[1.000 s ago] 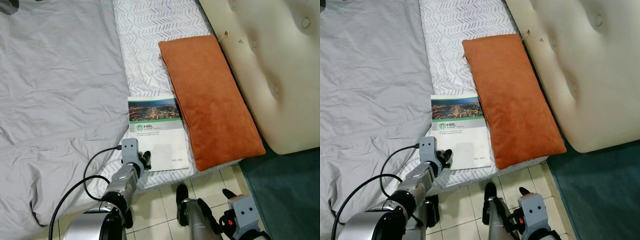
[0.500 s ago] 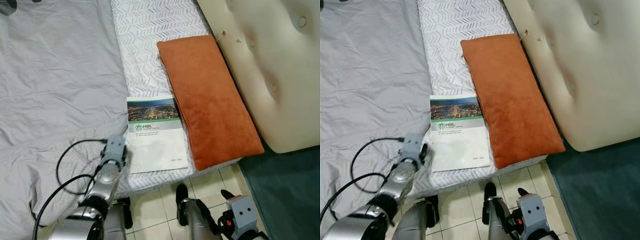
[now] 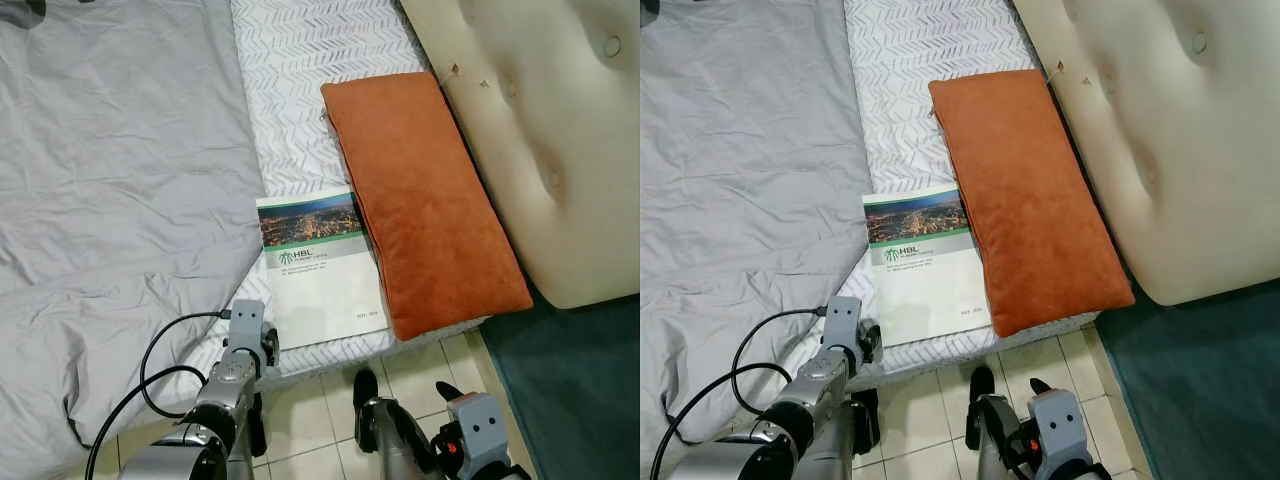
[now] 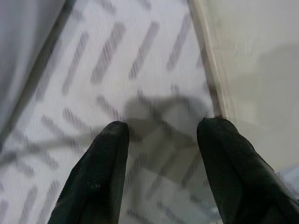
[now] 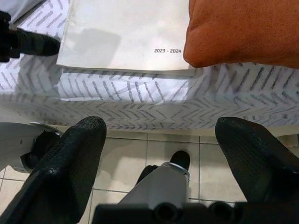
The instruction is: Clean up the room
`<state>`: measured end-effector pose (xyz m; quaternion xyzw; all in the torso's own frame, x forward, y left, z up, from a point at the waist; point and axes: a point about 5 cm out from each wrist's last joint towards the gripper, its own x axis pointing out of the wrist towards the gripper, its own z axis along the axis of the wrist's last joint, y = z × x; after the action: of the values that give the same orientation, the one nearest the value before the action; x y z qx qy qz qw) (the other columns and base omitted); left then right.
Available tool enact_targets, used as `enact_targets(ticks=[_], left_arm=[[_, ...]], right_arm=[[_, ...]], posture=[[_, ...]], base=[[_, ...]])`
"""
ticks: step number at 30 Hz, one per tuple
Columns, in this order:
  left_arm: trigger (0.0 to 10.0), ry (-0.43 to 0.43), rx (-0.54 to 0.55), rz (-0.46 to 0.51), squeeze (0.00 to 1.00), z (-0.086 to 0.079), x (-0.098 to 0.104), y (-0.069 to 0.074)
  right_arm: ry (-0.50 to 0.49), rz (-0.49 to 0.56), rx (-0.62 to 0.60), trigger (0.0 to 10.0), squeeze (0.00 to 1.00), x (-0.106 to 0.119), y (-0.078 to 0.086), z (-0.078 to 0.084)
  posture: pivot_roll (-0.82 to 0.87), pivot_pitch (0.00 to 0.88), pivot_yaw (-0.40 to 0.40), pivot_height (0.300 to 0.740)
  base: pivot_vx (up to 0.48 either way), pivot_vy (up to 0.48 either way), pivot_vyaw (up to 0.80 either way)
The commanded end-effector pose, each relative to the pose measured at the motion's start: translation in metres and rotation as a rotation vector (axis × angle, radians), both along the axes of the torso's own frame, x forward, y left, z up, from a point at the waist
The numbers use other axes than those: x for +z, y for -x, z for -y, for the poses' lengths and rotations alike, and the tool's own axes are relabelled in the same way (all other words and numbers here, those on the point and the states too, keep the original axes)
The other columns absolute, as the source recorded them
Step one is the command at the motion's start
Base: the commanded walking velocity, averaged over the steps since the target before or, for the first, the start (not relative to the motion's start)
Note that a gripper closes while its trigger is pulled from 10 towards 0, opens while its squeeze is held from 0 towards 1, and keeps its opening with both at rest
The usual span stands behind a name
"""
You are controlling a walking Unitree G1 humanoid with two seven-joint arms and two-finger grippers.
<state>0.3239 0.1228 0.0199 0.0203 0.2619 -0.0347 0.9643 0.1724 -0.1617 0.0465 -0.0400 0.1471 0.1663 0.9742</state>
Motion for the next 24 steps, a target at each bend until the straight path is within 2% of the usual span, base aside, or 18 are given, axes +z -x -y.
enact_targets(ticks=[1, 7, 10, 11, 12, 15, 22, 24], left_arm=[[10.0, 0.015, -0.024, -0.054, 0.00, 0.008, -0.011, 0.009], [10.0, 0.026, -0.041, -0.060, 0.00, 0.011, -0.010, 0.009], [10.0, 0.076, -0.070, -0.068, 0.00, 0.022, -0.011, 0.011], [10.0, 0.076, -0.070, -0.068, 0.00, 0.022, -0.011, 0.011], [10.0, 0.074, -0.098, -0.069, 0.00, 0.029, -0.010, 0.011], [10.0, 0.056, -0.110, -0.066, 0.00, 0.031, -0.008, 0.010], [10.0, -0.018, -0.113, -0.032, 0.00, 0.022, 0.000, 0.001], [10.0, -0.070, -0.104, 0.003, 0.00, 0.011, 0.007, -0.006]], right_arm=[[0.009, -0.058, -0.017, 10.0, 0.00, -0.010, 0.012, 0.004], [0.010, -0.059, -0.023, 10.0, 0.00, -0.011, 0.013, 0.004], [0.014, -0.062, -0.027, 10.0, 0.00, -0.012, 0.015, 0.006], [0.014, -0.062, -0.027, 10.0, 0.00, -0.012, 0.015, 0.006], [0.015, -0.063, -0.027, 10.0, 0.00, -0.012, 0.015, 0.006], [0.014, -0.062, -0.026, 10.0, 0.00, -0.011, 0.014, 0.005], [0.014, -0.062, -0.027, 10.0, 0.00, -0.011, 0.015, 0.005], [0.015, -0.065, -0.029, 10.0, 0.00, -0.012, 0.017, 0.005]], posture=[[-0.25, 0.505, -0.043, 0.740], [-0.25, 0.505, -0.039, 0.740], [-0.25, 0.508, -0.037, 0.740], [-0.25, 0.508, -0.037, 0.740], [-0.25, 0.509, -0.040, 0.740], [-0.26, 0.509, -0.041, 0.740], [-0.26, 0.507, -0.039, 0.740], [-0.26, 0.501, -0.034, 0.740]], base=[[0.000, 0.000, 0.00], [0.000, 0.000, 0.00], [0.000, 0.000, 0.00], [0.000, 0.000, 0.00], [0.000, 0.000, 0.00], [0.000, 0.000, 0.00], [0.000, 0.000, 0.00], [0.000, 0.000, 0.00]])
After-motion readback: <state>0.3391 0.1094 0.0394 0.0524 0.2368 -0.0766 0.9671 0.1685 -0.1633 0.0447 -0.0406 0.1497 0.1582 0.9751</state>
